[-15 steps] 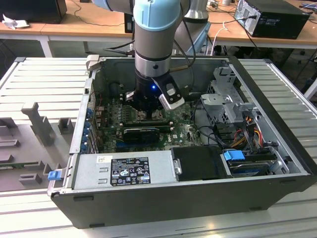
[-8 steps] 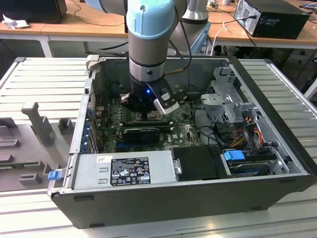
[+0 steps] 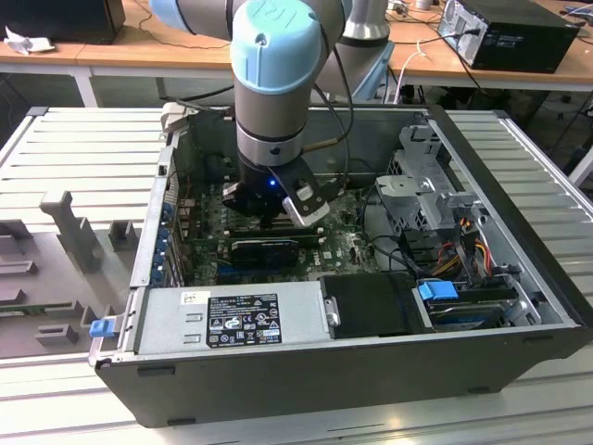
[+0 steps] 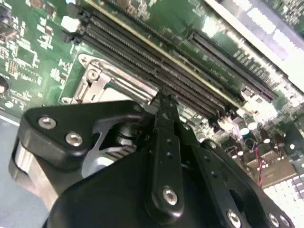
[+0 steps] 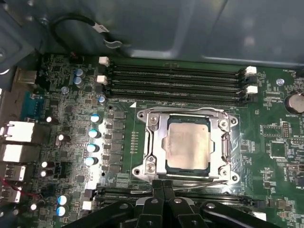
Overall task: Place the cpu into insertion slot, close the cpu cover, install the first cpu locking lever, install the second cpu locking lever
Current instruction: 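Install the second cpu locking lever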
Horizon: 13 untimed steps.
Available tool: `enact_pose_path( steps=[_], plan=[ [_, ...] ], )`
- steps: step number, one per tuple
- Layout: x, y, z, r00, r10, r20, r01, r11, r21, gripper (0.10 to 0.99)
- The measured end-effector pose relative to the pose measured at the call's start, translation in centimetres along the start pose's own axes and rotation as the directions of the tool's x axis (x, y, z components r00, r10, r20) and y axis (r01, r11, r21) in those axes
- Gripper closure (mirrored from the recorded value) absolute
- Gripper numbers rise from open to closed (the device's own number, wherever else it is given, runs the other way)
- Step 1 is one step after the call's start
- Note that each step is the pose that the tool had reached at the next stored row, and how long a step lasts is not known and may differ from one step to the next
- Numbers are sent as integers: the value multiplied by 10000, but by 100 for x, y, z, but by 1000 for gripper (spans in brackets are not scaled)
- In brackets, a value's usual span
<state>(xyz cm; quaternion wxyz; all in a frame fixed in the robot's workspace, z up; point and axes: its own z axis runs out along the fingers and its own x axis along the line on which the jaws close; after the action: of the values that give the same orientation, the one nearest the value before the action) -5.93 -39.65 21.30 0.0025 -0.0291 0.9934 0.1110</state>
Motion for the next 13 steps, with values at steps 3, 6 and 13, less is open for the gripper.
enact_pose_path(
  steps=[3,6,13],
  plan=[
    [48,-43,-7,10000,-14,11,14,9997,-245,980],
    [117,-60,-11,10000,-18,25,20,9988,-485,980],
    [156,-106,46,10000,-36,51,41,9952,-977,980]
  ],
)
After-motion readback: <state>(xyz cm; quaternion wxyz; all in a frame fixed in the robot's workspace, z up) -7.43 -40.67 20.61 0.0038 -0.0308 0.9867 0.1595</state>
